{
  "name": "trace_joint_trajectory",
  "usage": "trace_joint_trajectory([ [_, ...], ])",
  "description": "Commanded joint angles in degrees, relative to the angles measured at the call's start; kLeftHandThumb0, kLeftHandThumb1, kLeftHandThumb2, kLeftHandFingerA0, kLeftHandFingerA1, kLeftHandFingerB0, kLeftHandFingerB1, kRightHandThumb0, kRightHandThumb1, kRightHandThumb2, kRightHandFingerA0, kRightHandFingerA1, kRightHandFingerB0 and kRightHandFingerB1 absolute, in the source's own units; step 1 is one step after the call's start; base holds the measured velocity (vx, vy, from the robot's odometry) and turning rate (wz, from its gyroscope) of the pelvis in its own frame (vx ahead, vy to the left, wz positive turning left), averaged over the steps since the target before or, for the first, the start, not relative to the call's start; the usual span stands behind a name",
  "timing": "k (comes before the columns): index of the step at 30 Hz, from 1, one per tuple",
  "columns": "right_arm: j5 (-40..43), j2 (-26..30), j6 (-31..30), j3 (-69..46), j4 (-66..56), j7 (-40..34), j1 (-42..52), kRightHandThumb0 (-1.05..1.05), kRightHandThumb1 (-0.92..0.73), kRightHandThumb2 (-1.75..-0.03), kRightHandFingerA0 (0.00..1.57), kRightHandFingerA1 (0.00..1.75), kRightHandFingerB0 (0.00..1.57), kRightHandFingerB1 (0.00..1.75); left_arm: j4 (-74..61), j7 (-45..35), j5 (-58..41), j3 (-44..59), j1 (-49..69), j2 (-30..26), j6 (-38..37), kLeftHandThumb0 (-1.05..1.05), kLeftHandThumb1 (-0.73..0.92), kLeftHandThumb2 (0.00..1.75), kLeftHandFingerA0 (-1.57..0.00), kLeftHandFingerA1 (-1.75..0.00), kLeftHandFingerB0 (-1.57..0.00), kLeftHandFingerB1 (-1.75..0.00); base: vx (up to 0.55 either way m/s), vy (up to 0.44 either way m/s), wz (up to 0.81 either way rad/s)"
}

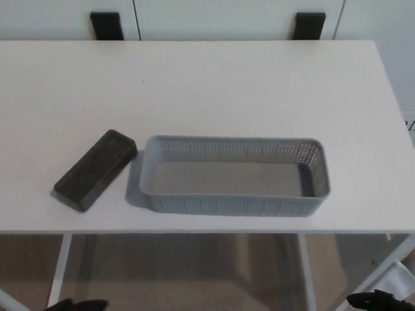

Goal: The robot walks towards a desk on which an eraser is kept on the left hand side and a container is kept on the right hand side. The robot picks up the eraser using its left hand and places it in the container.

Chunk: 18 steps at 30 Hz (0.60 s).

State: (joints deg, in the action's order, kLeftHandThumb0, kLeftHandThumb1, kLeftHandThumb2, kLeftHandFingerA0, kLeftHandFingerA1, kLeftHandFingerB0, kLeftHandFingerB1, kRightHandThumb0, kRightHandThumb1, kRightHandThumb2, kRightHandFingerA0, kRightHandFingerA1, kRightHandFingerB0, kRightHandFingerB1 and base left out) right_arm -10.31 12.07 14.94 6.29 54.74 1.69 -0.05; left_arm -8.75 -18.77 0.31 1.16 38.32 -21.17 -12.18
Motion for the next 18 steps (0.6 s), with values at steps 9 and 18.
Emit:
trace_joint_trajectory([
  [9,-0.3,0.7,-0.4,-0.1,-0.3,0.7,0.4,-0.36,-0.51,-0.54,0.49,0.51,0.41,0.46,-28.6,-10.7,-8.0,0.5,9.8,-10.2,1.7,-0.44,0.50,0.55,-0.39,-0.39,-0.33,-0.34,0.00,0.231,-0.02],
  [18,-0.4,0.5,0.2,-0.3,0.4,0.0,0.5,-0.34,-0.50,-0.53,0.52,0.52,0.42,0.47,-49.6,-19.7,-30.4,12.7,15.2,-20.9,-2.6,-0.61,0.40,0.83,-0.43,-0.54,-0.27,-0.44,0.02,-0.026,0.03],
])
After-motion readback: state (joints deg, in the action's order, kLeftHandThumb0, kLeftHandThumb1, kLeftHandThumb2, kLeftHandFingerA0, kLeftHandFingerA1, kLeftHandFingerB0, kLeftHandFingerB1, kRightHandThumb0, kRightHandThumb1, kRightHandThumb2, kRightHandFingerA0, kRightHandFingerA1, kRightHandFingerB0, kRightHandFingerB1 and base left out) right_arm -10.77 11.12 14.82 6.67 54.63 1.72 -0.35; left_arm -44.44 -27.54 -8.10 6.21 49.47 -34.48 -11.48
